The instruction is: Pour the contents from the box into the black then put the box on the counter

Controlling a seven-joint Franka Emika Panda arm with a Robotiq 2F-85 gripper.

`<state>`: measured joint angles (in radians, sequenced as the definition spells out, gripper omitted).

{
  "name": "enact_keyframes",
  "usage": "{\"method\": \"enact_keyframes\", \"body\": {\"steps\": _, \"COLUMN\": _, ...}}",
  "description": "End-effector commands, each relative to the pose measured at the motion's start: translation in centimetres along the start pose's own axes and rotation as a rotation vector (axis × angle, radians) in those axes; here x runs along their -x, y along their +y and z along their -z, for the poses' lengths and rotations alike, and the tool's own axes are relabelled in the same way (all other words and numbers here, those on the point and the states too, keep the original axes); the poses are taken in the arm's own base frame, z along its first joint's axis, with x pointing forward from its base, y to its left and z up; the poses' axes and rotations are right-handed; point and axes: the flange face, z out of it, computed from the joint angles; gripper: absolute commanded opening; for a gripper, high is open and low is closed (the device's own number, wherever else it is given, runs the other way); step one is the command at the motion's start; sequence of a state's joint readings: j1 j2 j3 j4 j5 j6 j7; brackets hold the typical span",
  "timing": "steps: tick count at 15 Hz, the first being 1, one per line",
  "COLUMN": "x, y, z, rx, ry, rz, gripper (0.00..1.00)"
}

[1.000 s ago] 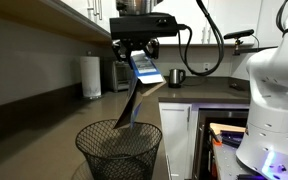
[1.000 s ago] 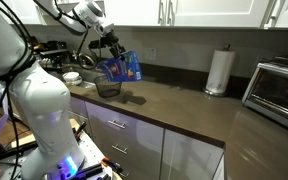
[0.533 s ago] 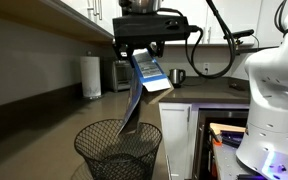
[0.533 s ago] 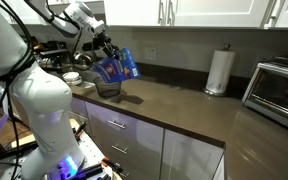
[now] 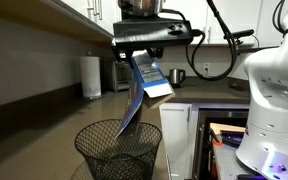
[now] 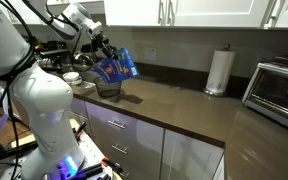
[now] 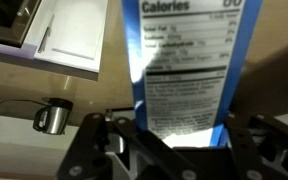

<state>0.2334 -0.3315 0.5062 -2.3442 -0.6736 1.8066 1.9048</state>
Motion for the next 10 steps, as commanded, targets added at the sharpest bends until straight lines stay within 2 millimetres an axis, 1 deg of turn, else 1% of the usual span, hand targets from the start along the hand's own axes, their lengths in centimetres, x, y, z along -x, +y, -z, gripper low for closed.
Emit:
{"method": "enact_keyframes", "body": {"steps": 1, "x": 0.1, "y": -0.5, "z": 0.8, "rx": -0.006, "ry": 0.039, "rz": -0.006, "gripper": 0.34}}
{"method": "enact_keyframes", "body": {"steps": 3, "x": 0.3, "y": -0.6, "z": 1.0, "rx": -0.012, "ry": 0.043, "rz": 0.001, "gripper": 0.36}}
{"method": "enact_keyframes", "body": {"steps": 5, "x": 0.6, "y": -0.7, "z": 1.4, "rx": -0.020, "ry": 0.045, "rz": 0.008, "gripper": 0.35}}
{"method": "enact_keyframes", "body": {"steps": 6, "x": 0.7, "y": -0.7, "z": 1.5, "rx": -0.025, "ry": 0.047, "rz": 0.011, "gripper": 0.33}}
{"method": "enact_keyframes", "body": {"steps": 7, "x": 0.9, "y": -0.7, "z": 1.7, "rx": -0.030, "ry": 0.050, "rz": 0.015, "gripper": 0.27}}
{"method": "enact_keyframes", "body": {"steps": 9, "x": 1.3, "y": -0.6, "z": 2.0, "rx": -0.043, "ry": 0.060, "rz": 0.022, "gripper": 0.30}}
{"method": "enact_keyframes", "body": {"steps": 10, "x": 1.3, "y": -0.6, "z": 2.2, "rx": -0.048, "ry": 0.066, "rz": 0.024, "gripper": 0.27}}
